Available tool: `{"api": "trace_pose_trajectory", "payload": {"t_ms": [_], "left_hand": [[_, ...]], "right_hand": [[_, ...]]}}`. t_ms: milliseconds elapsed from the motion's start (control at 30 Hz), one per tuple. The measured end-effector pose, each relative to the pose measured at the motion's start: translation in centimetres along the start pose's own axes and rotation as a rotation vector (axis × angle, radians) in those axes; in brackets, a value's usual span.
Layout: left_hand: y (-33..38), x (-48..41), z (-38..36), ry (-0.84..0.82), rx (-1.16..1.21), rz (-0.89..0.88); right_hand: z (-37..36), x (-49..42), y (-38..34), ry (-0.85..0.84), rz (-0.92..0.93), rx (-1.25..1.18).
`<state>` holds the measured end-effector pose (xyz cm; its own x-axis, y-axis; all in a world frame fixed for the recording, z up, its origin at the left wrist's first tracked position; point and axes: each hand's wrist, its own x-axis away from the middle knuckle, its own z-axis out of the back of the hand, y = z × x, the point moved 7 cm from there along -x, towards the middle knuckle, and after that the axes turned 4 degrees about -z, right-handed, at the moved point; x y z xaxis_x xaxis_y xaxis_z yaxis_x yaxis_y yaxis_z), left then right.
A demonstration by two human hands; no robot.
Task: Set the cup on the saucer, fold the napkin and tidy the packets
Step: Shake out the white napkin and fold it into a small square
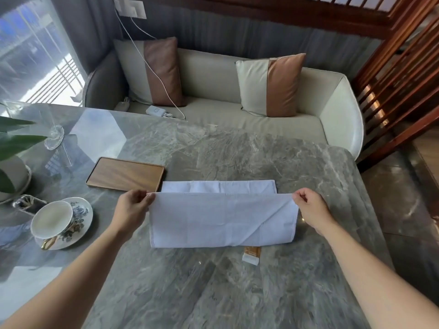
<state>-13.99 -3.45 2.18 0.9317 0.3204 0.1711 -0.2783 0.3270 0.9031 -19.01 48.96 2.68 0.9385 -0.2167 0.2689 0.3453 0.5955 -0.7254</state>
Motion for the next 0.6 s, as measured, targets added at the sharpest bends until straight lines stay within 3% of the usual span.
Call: {"api": "trace_pose_trajectory", "payload": {"t_ms": [200, 367, 600], "left_hand": [[-1.7, -6.1, -2.3, 0.03, -0.206, 0.026], [-2.2, -9.0, -4.0, -0.023, -0.456, -0.025], [-2.7, -10.9, -5.3, -0.073, -0.609, -0.117]], "right_hand": [[-2.9, -6.2, 0.2, -0.057, -0.025, 0.078], [-4.7, -9.0, 0.6, -0.068, -0.028, 0.153], [-6.2, -11.4, 1.4, -0.055, -0.036, 0.185]]}}
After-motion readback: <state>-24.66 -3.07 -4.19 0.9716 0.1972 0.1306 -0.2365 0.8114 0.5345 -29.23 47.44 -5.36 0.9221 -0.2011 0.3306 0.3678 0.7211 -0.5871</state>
